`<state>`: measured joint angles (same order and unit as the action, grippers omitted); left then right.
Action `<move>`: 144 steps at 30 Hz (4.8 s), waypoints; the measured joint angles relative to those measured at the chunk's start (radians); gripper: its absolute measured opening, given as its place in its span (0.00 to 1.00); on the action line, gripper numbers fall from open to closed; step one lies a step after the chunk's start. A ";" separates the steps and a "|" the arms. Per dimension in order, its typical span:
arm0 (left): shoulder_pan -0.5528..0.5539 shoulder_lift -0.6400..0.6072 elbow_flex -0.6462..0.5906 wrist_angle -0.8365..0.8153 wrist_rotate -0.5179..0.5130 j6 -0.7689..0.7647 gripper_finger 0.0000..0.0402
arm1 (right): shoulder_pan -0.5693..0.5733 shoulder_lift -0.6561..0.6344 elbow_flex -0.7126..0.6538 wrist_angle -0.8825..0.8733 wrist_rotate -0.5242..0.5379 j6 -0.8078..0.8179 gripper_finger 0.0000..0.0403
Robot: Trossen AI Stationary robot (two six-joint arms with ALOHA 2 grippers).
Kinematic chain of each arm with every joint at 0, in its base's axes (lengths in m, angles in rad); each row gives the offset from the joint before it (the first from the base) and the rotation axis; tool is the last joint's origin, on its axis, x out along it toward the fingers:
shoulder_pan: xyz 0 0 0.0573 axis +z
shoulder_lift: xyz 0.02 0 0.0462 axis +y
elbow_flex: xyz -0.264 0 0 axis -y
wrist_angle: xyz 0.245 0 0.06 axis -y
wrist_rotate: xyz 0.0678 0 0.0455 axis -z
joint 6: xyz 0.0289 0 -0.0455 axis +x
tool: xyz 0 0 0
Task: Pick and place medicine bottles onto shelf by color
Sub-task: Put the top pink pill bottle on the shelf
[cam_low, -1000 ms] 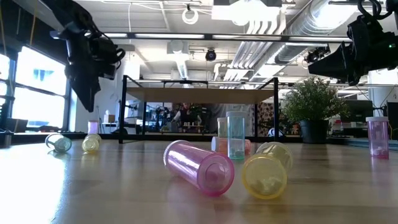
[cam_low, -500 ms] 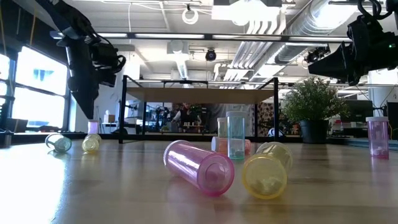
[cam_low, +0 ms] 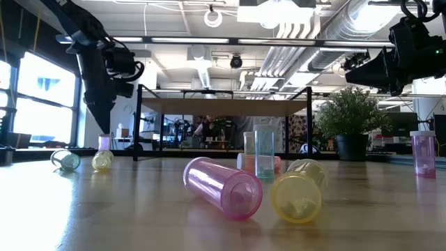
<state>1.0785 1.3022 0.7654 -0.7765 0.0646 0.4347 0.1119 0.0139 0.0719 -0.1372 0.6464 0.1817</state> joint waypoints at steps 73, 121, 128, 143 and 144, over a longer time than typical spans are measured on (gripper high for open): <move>-0.027 0.096 0.246 -0.253 -0.111 -0.201 0.29 | 0.000 0.000 0.000 0.000 0.000 0.000 0.18; -0.202 0.567 1.440 -0.729 -0.225 -0.301 0.29 | 0.000 0.000 0.000 0.000 0.000 0.000 0.18; -0.217 0.641 1.464 -0.732 -0.150 -0.311 0.29 | 0.000 0.000 0.000 0.000 0.000 0.000 0.18; -0.222 0.741 1.463 -0.734 -0.147 -0.347 0.29 | 0.000 0.000 0.000 0.000 0.000 0.000 0.18; -0.222 0.746 1.464 -0.735 -0.147 -0.349 0.29 | 0.000 0.000 0.000 0.000 0.000 0.000 0.18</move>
<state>0.8570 2.0478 2.2292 -1.5113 -0.0823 0.0854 0.1119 0.0136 0.0716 -0.1371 0.6461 0.1818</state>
